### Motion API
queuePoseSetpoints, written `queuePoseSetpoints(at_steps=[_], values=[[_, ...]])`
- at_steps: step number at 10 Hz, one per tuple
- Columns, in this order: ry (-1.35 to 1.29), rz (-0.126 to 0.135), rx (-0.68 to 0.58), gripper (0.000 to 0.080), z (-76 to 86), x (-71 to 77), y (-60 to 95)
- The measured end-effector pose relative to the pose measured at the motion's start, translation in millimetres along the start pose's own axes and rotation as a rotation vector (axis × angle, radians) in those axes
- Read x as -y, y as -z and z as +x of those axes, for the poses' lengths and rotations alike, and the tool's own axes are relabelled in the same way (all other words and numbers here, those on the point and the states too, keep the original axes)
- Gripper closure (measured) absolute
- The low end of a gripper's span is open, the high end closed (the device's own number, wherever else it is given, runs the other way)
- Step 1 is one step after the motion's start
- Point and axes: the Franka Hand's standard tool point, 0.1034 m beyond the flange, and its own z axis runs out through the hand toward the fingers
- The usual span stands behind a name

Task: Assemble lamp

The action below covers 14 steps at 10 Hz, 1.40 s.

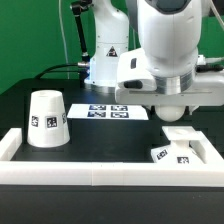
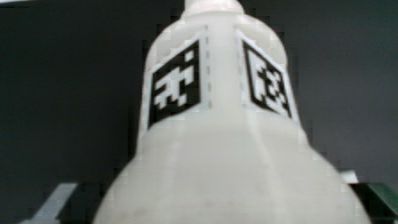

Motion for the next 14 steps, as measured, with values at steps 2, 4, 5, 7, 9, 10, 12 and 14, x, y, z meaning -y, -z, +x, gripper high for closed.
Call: queuePoseSetpoints(at_steps=[2,4,5,7,9,10,12,14], values=[[0.054,-0.01,-0.172,0.0225,2.1,-4.3,6.8],[0.067,-0.006,-0.272,0.0225,-9.7,-6.9,20.7],[0.073,-0.001,-0.368,0.0225,-10.9,-5.3,30.8],[0.082,0.003,-0.485,0.0224,-20.5,-0.9,41.6],[0.088,0.008,-0.624,0.0223,-12.0,-0.7,40.2],[0.096,0.013,-0.719,0.0223,-8.2,0.6,43.5],[0.138,0.004,-0.873,0.0223,-6.6,3.4,46.8],[0.226,-0.024,-0.994,0.0223,-7.5,12.7,59.2]])
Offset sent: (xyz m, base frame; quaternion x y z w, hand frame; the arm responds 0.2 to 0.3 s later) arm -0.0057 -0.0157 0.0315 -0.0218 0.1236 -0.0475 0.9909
